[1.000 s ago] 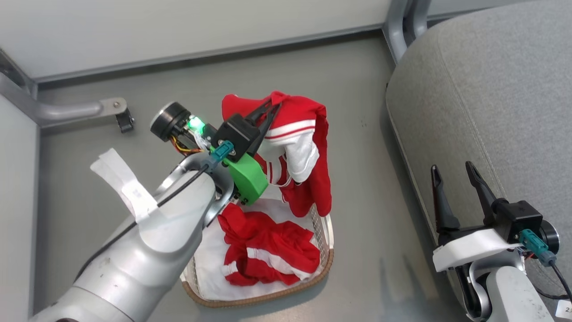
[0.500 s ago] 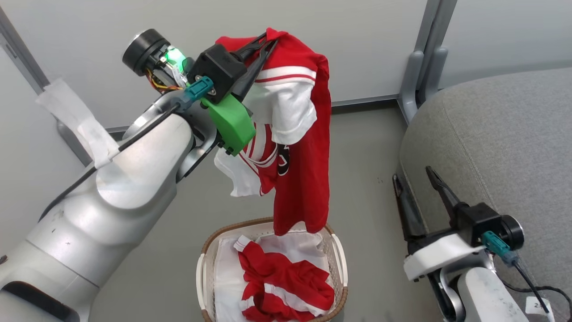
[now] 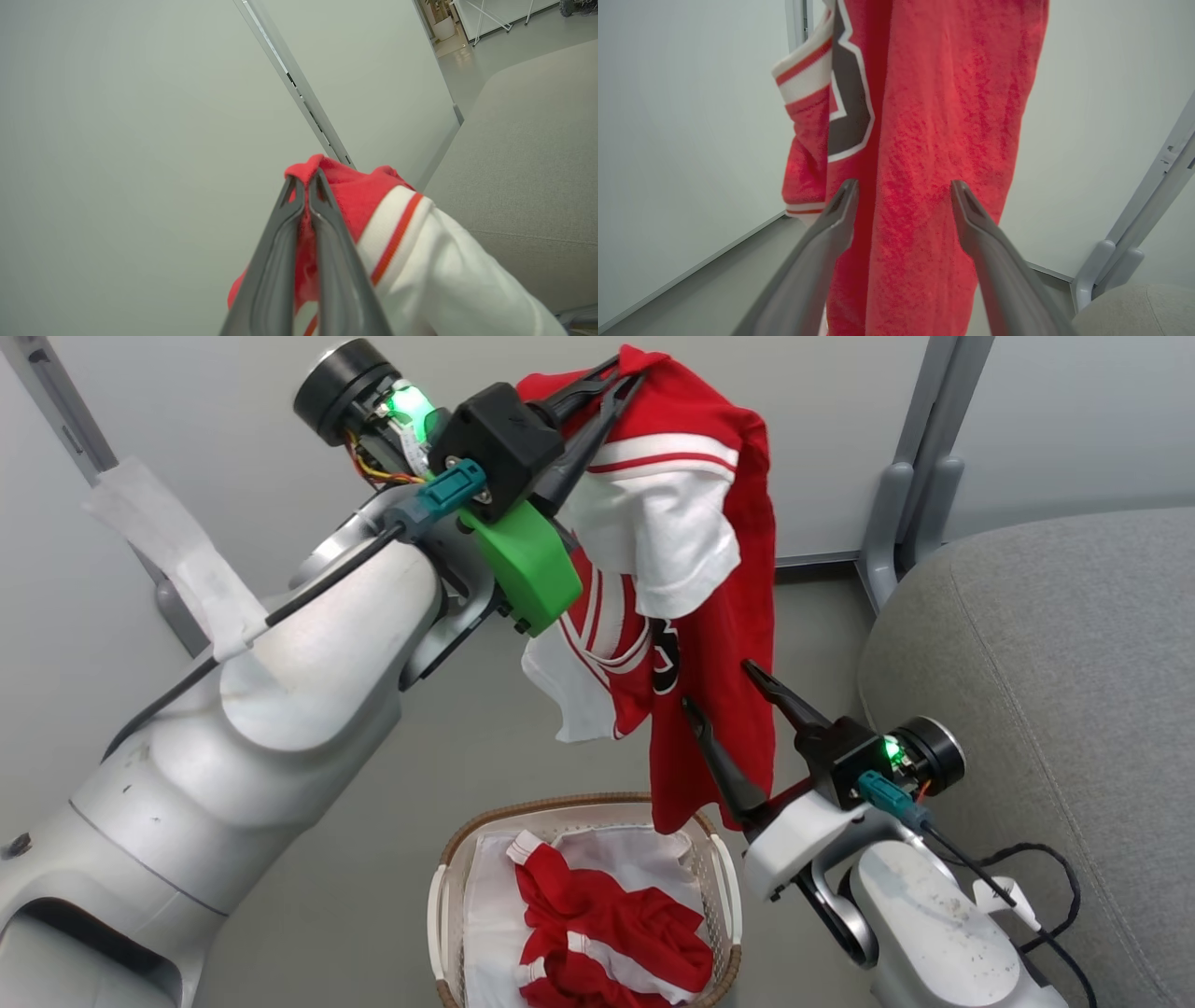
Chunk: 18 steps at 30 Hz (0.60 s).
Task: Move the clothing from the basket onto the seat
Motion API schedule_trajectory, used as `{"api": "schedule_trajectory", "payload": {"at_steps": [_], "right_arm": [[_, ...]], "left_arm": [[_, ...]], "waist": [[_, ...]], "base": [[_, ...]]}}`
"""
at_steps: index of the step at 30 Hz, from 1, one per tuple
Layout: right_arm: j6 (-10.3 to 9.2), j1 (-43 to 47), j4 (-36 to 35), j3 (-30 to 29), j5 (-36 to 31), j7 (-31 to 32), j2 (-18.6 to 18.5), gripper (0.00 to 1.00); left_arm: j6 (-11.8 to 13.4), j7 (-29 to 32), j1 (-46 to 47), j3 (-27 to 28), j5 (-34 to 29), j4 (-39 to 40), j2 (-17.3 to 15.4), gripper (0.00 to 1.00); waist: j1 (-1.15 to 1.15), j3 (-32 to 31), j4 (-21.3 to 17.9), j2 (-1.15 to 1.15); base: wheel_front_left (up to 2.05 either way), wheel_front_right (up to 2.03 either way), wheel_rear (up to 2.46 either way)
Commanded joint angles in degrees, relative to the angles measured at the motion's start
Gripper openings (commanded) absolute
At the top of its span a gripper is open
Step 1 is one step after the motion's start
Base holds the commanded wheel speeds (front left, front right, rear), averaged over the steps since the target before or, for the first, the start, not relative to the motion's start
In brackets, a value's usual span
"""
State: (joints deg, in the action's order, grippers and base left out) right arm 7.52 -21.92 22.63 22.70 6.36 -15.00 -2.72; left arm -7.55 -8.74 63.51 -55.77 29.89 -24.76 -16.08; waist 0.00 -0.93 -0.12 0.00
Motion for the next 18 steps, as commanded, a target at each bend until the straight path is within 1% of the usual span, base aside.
{"api": "schedule_trajectory", "payload": {"at_steps": [1, 6, 10, 11, 12, 13, 14, 18], "right_arm": [[-0.06, -1.30, 0.99, -0.38, -0.51, -0.28, -0.30, 1.00], [-0.06, -3.91, 4.55, -1.51, -1.59, -0.28, -0.28, 1.00], [-0.06, -5.64, 6.55, -2.15, -1.28, -0.28, -0.29, 1.00], [-0.06, -6.00, 7.13, -2.13, -0.82, -0.28, -0.28, 0.94], [-0.06, -6.27, 7.51, -2.09, -0.60, -0.27, -0.27, 0.79], [-0.06, -6.86, 8.10, -2.00, -0.36, -0.28, -0.28, 0.23], [-0.06, -7.41, 8.57, -1.74, -0.24, -0.28, -0.27, 0.00], [-0.06, -8.46, 8.87, -1.93, 0.30, -0.28, -0.30, 0.00]], "left_arm": [[0.16, -0.25, 1.08, -0.21, 0.41, 0.61, 0.51, 0.00], [0.16, 0.49, 1.63, -0.62, 1.13, 2.77, 1.48, 0.00], [0.26, 0.94, 1.83, -0.62, 1.55, 4.18, 1.35, 0.00], [0.40, 0.87, 1.75, -0.51, 1.67, 4.46, 1.13, 0.00], [0.51, 0.82, 1.65, -0.44, 1.69, 4.57, 1.00, 0.00], [0.61, 0.71, 1.36, -0.30, 1.78, 4.72, 0.77, 0.00], [0.73, 0.68, 0.94, -0.20, 2.01, 4.74, 0.56, 0.00], [1.67, 0.45, -1.19, 0.53, 3.22, 4.14, -0.75, 0.00]], "waist": [[0.00, -0.12, 0.58, 0.00], [0.00, -0.25, 1.74, 0.00], [0.00, -0.23, 2.50, 0.00], [0.00, -0.21, 2.66, 0.00], [0.00, -0.19, 2.75, 0.00], [0.00, -0.17, 2.88, 0.00], [0.00, -0.15, 2.99, 0.00], [0.00, -0.05, 3.03, 0.00]], "base": [[0.00, 0.00, 0.00], [0.00, 0.00, 0.00], [0.00, 0.00, 0.00], [0.00, 0.00, 0.00], [0.00, 0.00, 0.00], [0.00, 0.00, 0.00], [0.00, 0.00, 0.00], [0.00, 0.00, 0.00]]}}
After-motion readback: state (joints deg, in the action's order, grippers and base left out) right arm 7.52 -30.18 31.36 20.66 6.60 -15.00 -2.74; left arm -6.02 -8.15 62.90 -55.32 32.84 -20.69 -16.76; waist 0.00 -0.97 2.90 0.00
